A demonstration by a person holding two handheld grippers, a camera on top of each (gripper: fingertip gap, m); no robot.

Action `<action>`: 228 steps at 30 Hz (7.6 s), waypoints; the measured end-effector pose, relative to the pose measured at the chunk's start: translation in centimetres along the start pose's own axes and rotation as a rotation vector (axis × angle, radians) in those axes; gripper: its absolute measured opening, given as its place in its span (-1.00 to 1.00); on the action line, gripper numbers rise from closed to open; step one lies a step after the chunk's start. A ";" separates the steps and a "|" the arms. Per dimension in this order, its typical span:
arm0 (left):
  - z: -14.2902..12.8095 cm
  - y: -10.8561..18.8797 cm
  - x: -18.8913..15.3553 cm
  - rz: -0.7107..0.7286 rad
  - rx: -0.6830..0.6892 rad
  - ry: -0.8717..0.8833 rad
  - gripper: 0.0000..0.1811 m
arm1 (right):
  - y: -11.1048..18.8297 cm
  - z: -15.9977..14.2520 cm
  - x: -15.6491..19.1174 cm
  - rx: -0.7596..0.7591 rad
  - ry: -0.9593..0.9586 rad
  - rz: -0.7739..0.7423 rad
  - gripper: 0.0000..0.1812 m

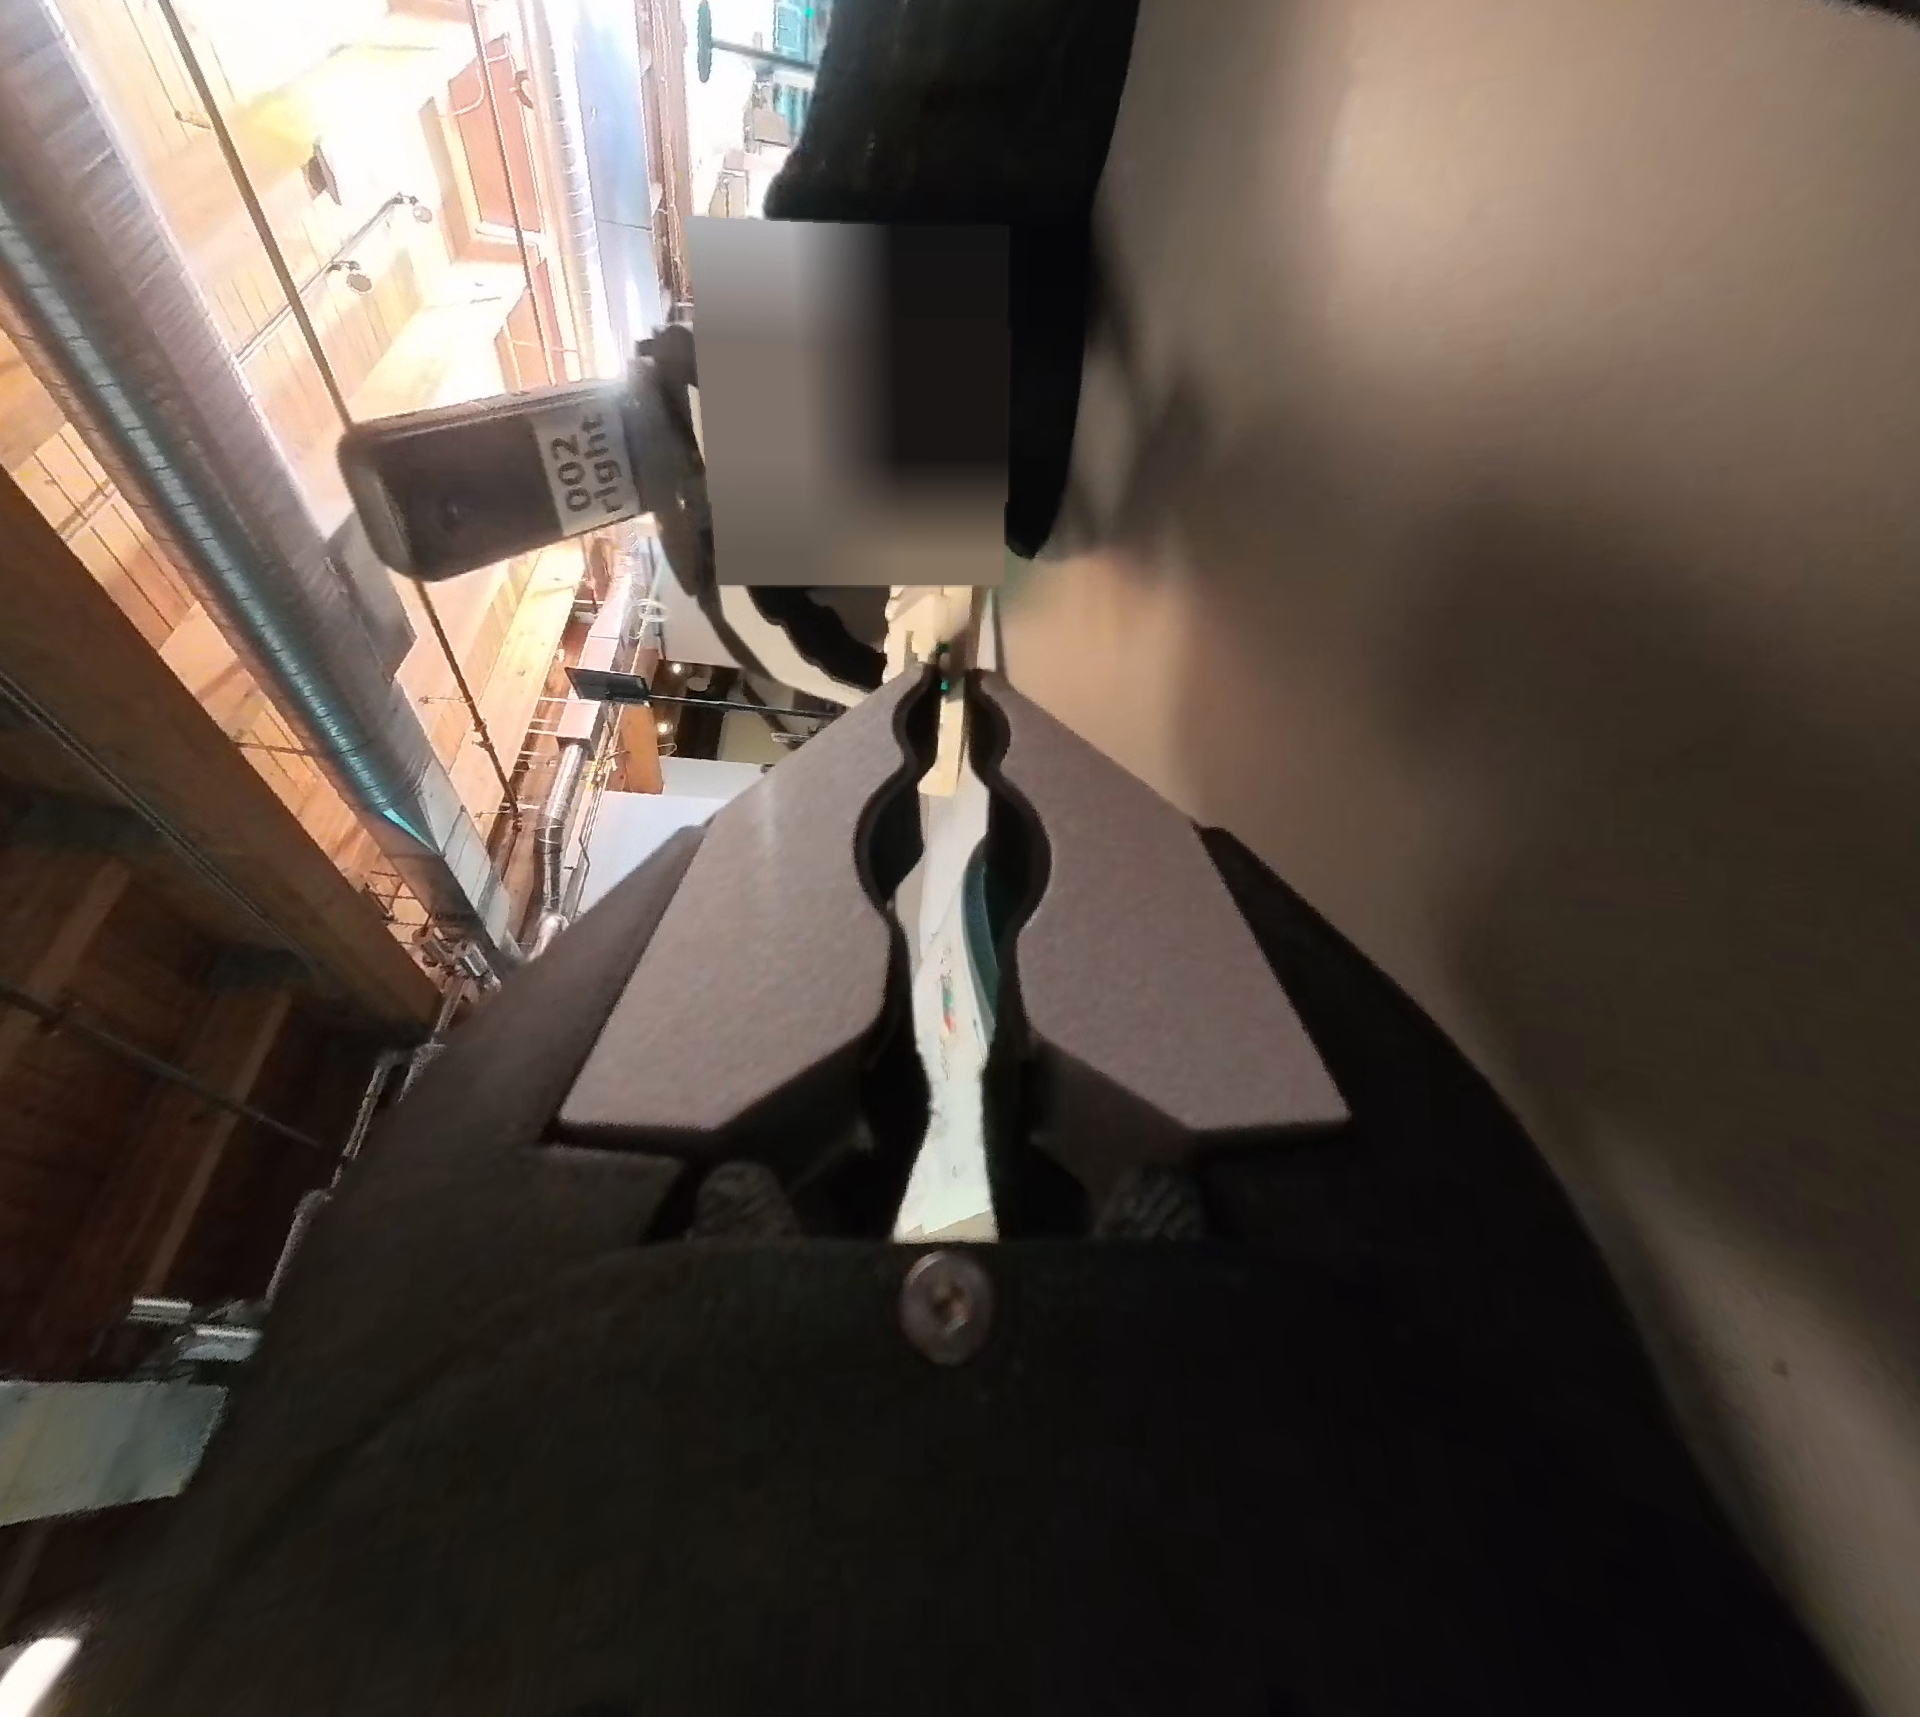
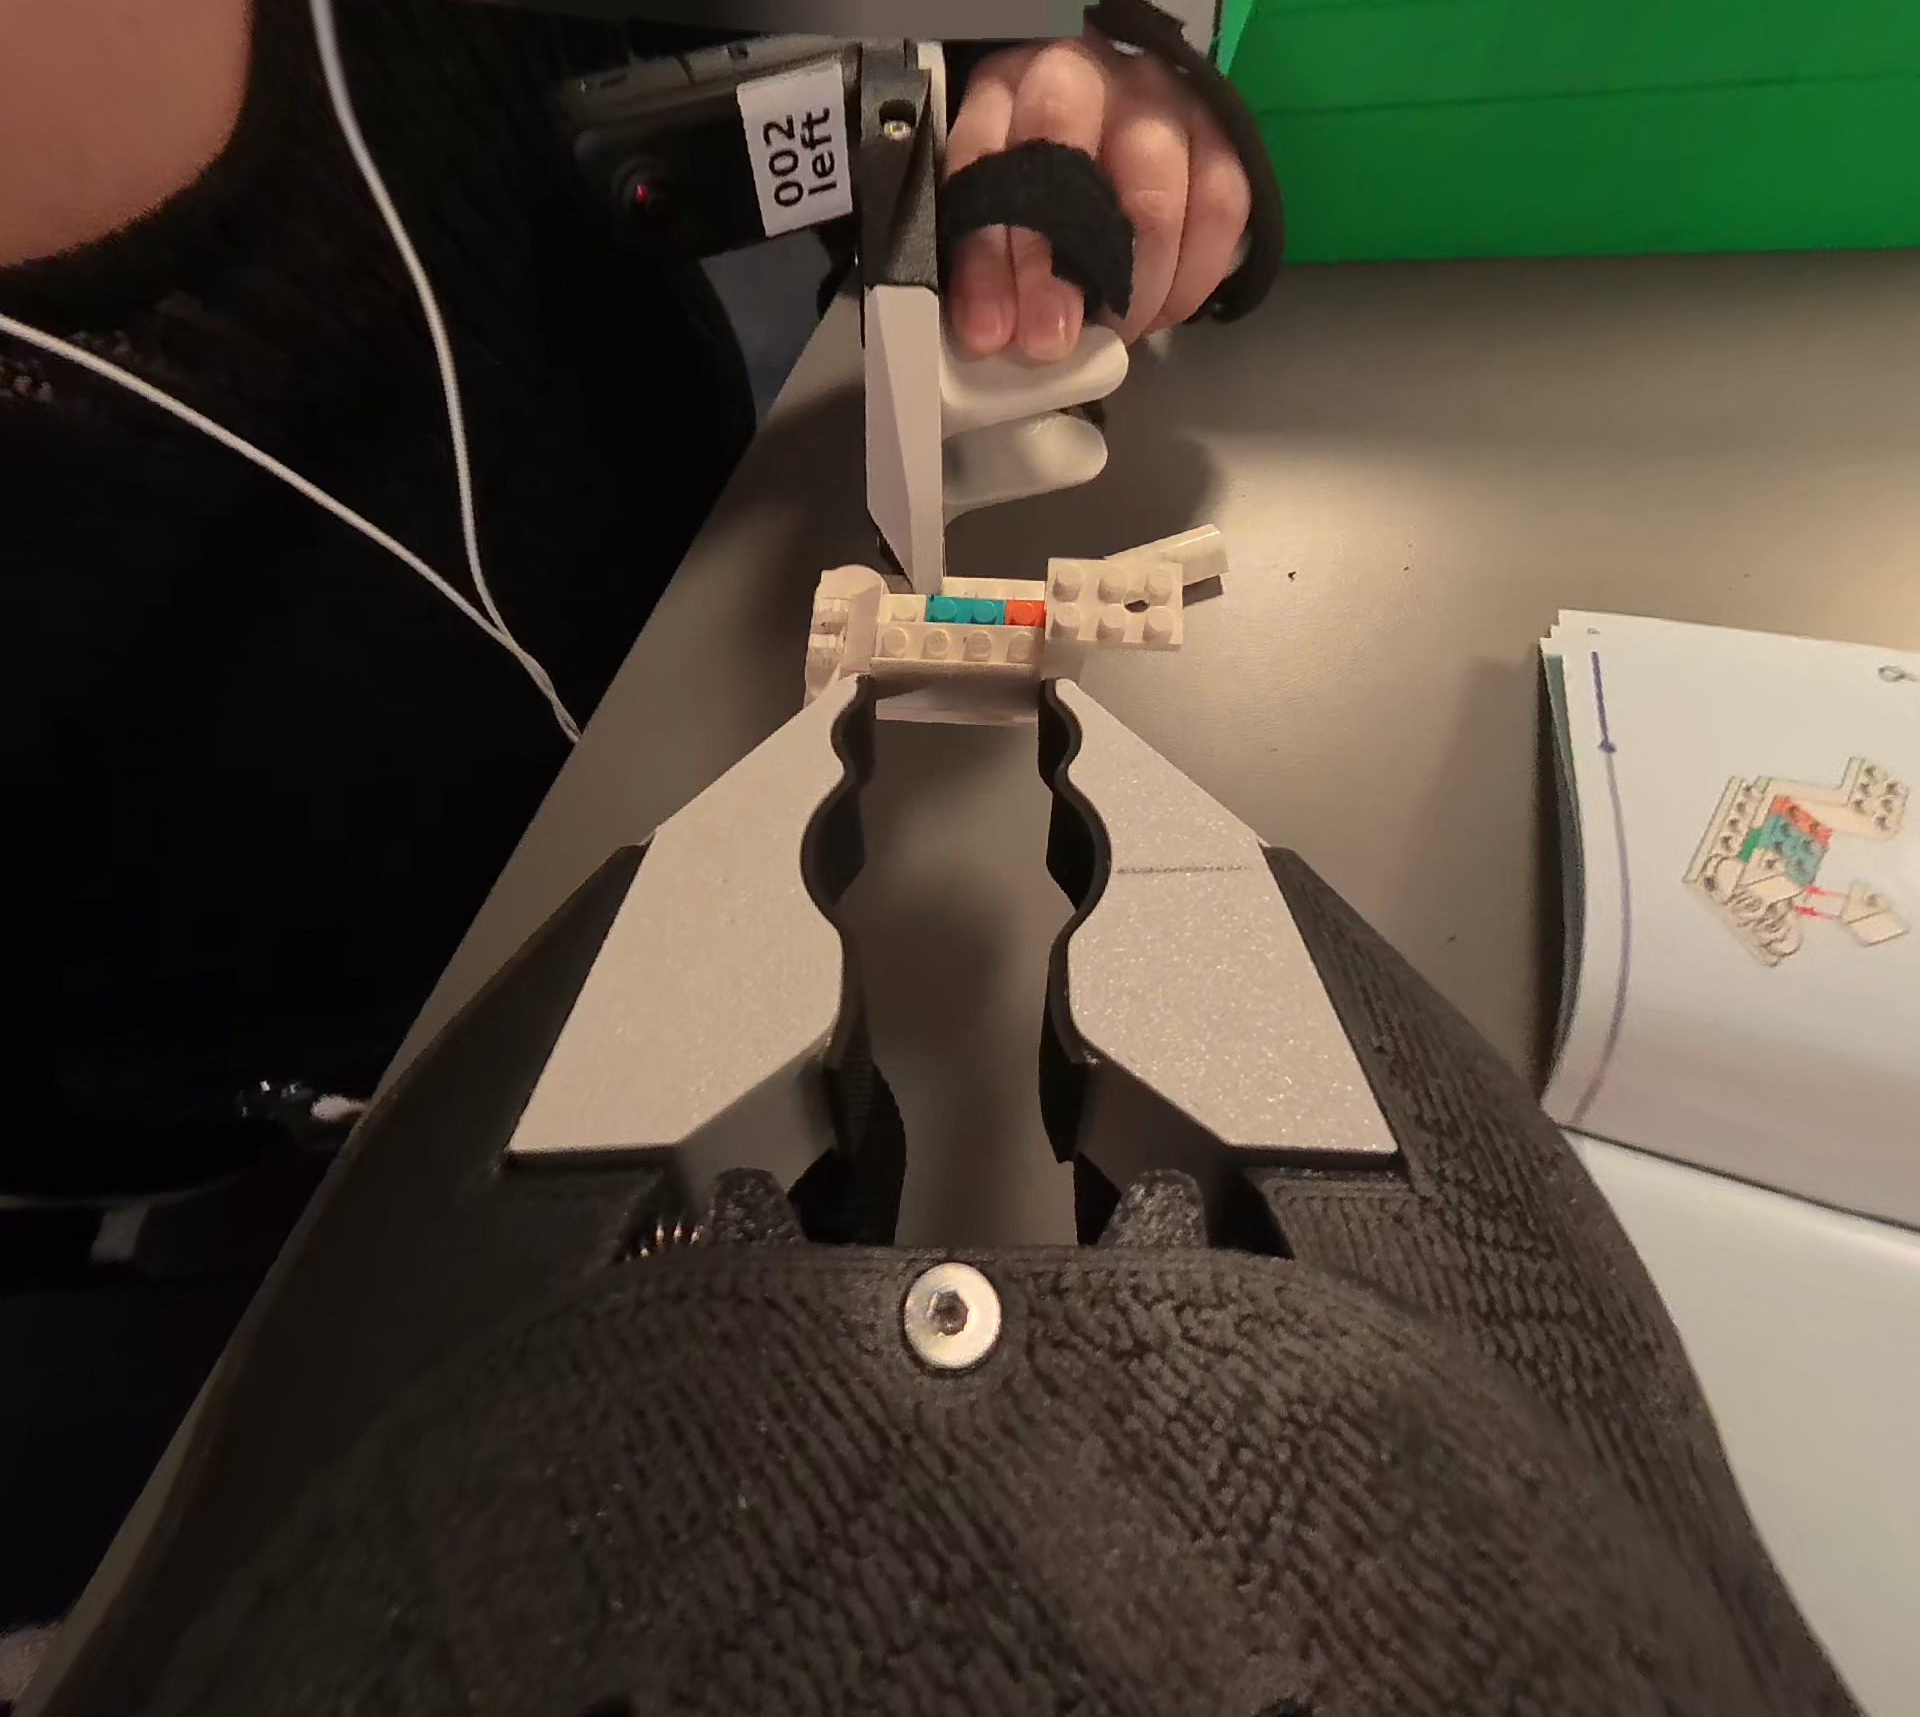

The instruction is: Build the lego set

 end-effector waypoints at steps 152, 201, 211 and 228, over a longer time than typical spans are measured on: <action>-2.8 0.3 6.4 0.142 0.276 0.684 -0.20 | -2.7 4.6 0.9 0.244 1.039 -0.893 -0.90; -4.4 1.5 7.2 0.474 0.418 0.346 -0.83 | 1.8 4.9 -4.5 -0.245 0.031 -0.468 -0.66; -4.0 1.8 7.5 0.508 0.394 0.329 -0.83 | 0.0 11.0 -1.6 -0.204 -0.098 -0.476 -0.66; -3.5 1.9 7.5 0.505 0.372 0.307 -0.84 | -1.3 11.9 -1.7 -0.020 -0.219 -0.490 -0.66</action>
Point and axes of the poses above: each gripper's, where its closed fingertips meet, y back along the fingers, z out of its top, x = y × z across the jaws, the point moved 7 cm from there along y, back along the fingers, and after that the axes turned 15 degrees about z, right-handed, at the moved point
